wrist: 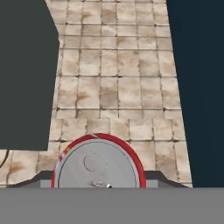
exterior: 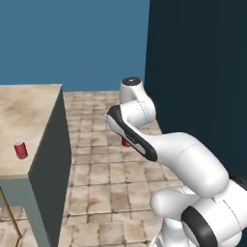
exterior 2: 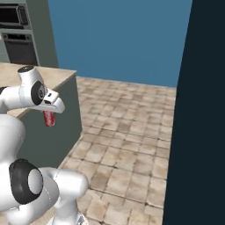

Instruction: Four empty soda cans are scattered around the kitchen. Gather all the cans and cluster them next to the stove for recycling.

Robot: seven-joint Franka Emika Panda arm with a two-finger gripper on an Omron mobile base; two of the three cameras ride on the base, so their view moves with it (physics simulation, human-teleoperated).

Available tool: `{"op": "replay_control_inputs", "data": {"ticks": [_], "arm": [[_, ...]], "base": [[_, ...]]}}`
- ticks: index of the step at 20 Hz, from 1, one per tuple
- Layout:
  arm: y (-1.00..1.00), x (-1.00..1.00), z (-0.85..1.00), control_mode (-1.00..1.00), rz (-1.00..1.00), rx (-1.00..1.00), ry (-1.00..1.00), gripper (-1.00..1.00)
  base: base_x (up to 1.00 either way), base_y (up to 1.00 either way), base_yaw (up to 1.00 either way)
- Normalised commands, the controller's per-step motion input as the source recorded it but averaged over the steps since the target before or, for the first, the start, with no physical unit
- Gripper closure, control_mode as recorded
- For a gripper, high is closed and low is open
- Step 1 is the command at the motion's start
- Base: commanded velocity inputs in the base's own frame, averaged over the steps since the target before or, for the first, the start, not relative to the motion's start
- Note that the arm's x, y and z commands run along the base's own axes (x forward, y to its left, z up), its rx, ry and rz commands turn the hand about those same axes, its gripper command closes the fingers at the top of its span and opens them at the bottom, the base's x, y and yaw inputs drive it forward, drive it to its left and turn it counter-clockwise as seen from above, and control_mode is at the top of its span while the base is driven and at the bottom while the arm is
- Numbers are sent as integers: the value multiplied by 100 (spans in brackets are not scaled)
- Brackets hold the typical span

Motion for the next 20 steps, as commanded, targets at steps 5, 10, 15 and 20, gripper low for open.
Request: {"op": "replay_control_inputs", "data": {"ticks": [5,10,15,20], "arm": [[0,0,0,100,0,0,0,100],[0,0,0,100,0,0,0,100],[0,0,0,100,0,0,0,100],[0,0,0,100,0,0,0,100]], "base": [[49,-43,4],[55,-37,9],[60,-35,6],[61,-35,6]]}}
